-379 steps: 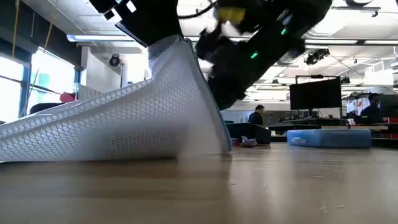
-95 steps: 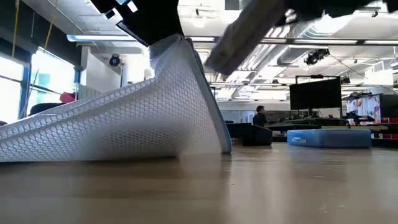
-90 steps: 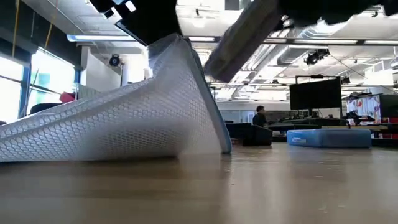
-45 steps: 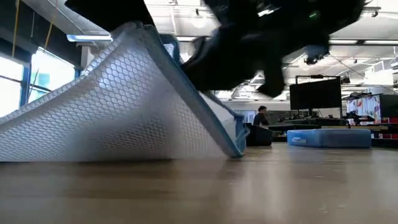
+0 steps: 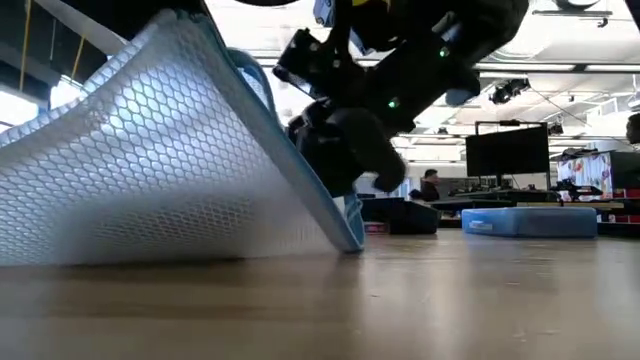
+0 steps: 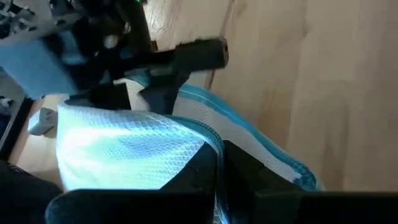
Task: Unpack backpack
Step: Put the white playing card box into the white zip bag
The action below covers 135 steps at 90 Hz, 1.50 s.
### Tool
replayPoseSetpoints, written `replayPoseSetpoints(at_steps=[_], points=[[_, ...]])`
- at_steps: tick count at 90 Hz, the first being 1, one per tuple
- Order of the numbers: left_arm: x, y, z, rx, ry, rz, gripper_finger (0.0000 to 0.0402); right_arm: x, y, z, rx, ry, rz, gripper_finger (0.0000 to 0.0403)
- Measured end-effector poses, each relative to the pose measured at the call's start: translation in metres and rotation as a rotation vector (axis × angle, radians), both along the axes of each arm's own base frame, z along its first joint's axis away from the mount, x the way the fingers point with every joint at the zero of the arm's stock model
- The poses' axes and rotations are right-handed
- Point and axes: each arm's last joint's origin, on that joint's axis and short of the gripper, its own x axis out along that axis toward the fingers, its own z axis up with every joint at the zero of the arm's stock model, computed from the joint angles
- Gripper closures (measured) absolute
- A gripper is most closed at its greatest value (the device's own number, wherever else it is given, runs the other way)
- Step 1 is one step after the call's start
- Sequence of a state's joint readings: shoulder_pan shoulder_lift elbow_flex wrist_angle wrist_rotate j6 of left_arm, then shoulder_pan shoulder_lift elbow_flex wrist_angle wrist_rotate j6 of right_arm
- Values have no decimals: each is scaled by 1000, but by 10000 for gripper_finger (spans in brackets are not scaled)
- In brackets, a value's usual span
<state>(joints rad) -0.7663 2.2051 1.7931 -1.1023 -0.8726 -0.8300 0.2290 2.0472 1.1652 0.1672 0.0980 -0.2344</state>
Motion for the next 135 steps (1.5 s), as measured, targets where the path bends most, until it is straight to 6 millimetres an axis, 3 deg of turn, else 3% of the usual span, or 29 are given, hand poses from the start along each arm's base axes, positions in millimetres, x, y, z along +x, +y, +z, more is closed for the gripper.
replayPoseSetpoints(at_steps=[23,41,54,63,75,91,97,112,123,135], points=[[1,1,0,-9,-14,17,376,-25,-2,36,47,143,-31,167],[7,9,1,-8,-48,59,320,-64,11,75,84,297,52,165],[20,21,0,-60,-40,105,272,-92,14,96,60,392,-10,173],[28,24,7,-121,6,91,245,-110,8,104,-44,423,-140,182],[34,18,34,-181,-7,62,230,-140,-11,104,-131,393,-268,198],[37,20,53,-124,31,-9,248,-181,-48,103,-147,166,-531,223],[41,36,53,-58,65,25,260,-195,-65,101,-117,79,-640,229],[60,97,44,50,194,168,293,-219,-111,90,-5,-57,-840,237],[80,150,39,136,268,212,314,-222,-145,89,57,-153,-913,238],[101,220,27,181,332,270,334,-218,-183,88,152,-211,-947,238]])
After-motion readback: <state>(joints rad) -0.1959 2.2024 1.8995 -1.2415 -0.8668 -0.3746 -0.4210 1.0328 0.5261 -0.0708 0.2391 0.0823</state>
